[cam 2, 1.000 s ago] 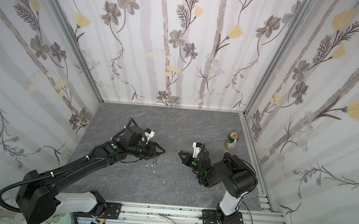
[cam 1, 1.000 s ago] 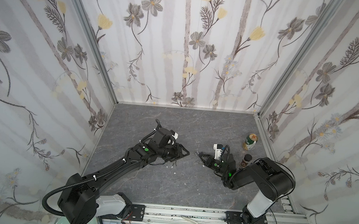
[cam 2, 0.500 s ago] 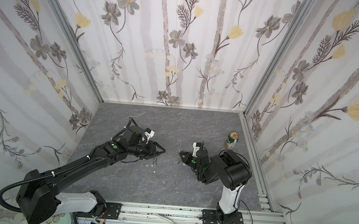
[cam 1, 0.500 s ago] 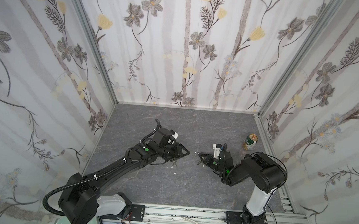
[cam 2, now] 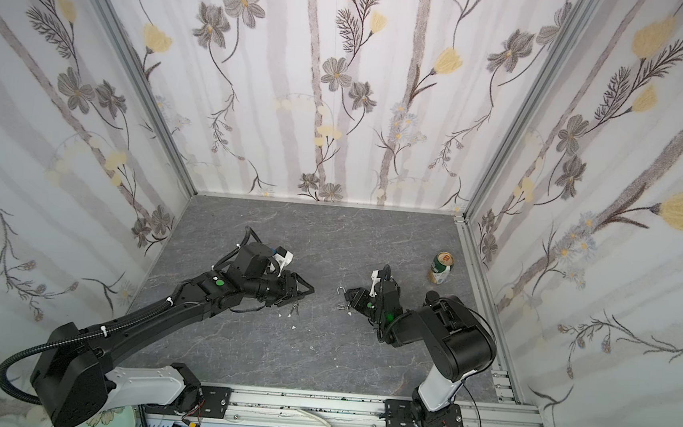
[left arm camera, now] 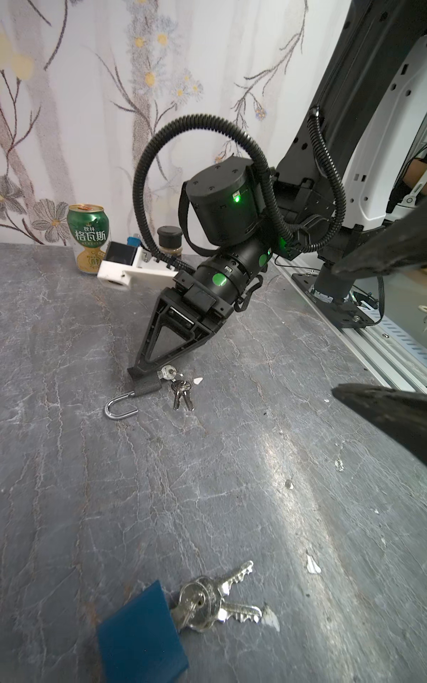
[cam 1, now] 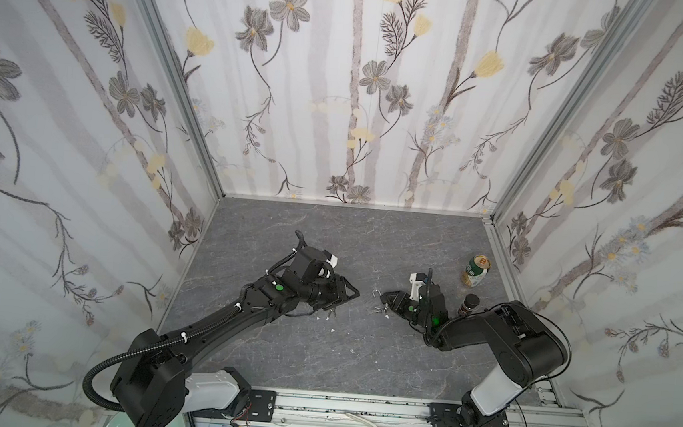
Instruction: Unlock with the key
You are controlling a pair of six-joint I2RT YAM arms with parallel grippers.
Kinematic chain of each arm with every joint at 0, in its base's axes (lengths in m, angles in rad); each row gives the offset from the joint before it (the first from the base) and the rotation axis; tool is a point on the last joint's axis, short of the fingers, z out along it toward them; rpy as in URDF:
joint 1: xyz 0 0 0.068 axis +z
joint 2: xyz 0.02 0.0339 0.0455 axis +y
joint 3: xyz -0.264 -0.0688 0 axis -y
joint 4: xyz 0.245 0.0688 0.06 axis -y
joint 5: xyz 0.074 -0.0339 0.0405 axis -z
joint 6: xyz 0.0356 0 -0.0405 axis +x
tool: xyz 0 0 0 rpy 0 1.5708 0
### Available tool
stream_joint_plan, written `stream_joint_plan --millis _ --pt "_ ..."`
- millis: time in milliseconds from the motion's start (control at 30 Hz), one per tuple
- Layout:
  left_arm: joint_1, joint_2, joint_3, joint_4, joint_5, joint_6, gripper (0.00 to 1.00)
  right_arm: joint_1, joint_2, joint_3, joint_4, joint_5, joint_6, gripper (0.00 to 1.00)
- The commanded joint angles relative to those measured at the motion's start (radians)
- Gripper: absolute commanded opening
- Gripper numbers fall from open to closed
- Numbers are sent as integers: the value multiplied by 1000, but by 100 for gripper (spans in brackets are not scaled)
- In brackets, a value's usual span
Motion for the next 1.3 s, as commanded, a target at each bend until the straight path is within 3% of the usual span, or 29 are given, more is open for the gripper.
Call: stream_joint_plan --millis 0,300,400,500,533,567,600,700,767,800,1067,1267 --pt "5 -7 -6 29 -13 -13 49 2 -63 8 -163 83 -70 38" --pt "30 -37 -28 8 -49 -11 55 5 -278 -12 -359 193 -149 42" --pt "54 -57 -37 -26 -77 -5 59 9 -348 -6 -423 238 -178 45" --pt "84 -77 -45 -88 -128 6 70 11 -411 6 -486 278 -205 48" --pt "95 -80 -42 -135 -163 14 70 12 -431 14 -507 289 -216 52" --pt "107 -84 -35 -186 -198 24 70 13 -447 19 -525 297 -226 95" --pt "117 -86 -31 -227 -226 34 71 14 -458 26 -540 304 -235 99" --pt "147 -97 -13 -337 -317 70 82 20 -496 49 -586 335 -267 100" --pt "163 -108 -3 -392 -375 101 98 26 -513 73 -625 369 -290 100" --pt "169 -113 3 -417 -402 109 100 29 -519 83 -639 384 -302 100" --pt "242 -133 55 -570 -702 189 100 65 -507 193 -742 587 -345 100" --pt "267 -188 19 -474 -906 375 100 74 -449 318 -827 811 -371 100"
